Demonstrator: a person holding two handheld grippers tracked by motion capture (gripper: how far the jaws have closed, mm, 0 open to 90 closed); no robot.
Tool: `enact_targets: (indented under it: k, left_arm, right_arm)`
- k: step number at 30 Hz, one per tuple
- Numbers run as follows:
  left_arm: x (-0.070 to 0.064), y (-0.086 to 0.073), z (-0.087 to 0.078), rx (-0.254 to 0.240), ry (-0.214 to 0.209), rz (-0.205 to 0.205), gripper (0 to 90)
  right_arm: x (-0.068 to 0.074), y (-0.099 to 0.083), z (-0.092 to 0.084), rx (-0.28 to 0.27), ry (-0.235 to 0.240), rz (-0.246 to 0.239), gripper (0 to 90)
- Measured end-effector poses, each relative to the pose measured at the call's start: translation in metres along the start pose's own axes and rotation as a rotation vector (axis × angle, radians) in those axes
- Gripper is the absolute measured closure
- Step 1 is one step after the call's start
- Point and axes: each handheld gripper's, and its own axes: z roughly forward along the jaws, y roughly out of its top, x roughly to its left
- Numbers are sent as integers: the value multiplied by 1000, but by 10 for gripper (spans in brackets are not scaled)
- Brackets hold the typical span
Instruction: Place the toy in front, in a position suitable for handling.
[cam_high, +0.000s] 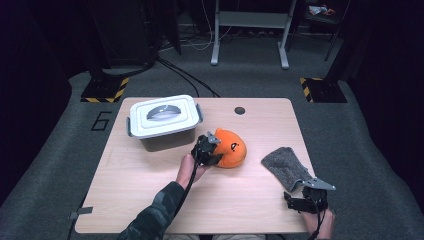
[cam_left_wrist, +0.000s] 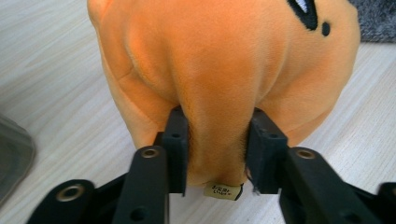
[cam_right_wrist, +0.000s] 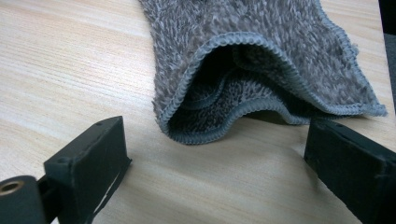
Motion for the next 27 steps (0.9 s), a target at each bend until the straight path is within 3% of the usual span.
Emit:
enact_targets:
  k: [7, 10, 14, 19, 20, 21, 23, 25, 27]
  left_arm:
    - [-2, -3, -6, -87, -1, -22, 759]
    - [-5, -2, -10, -94, 5, -10, 764]
    - [-10, -1, -16, -111, 13, -24, 771]
    - [-17, -1, -30, -146, 41, -61, 769]
    - [-19, -1, -32, -157, 48, -83, 769]
    - [-22, -2, -35, -157, 77, -90, 767]
    - [-23, -2, -37, -146, 91, -88, 766]
    - [-28, -4, -39, -163, 101, -144, 765]
    - [-30, -5, -39, -168, 98, -161, 765]
  right_arm:
    - [0, 0, 0, 1, 1, 7, 54]
    - [0, 0, 0, 2, 1, 6, 54]
    - [0, 0, 0, 2, 2, 4, 55]
    - [0, 0, 0, 3, -3, 12, 56]
    - [0, 0, 0, 3, -3, 12, 56]
    - [0, 0, 0, 3, -3, 11, 56]
    - [0, 0, 0, 2, -2, 9, 56]
    - [0, 0, 0, 2, -3, 12, 55]
    - [0, 0, 0, 1, -5, 14, 55]
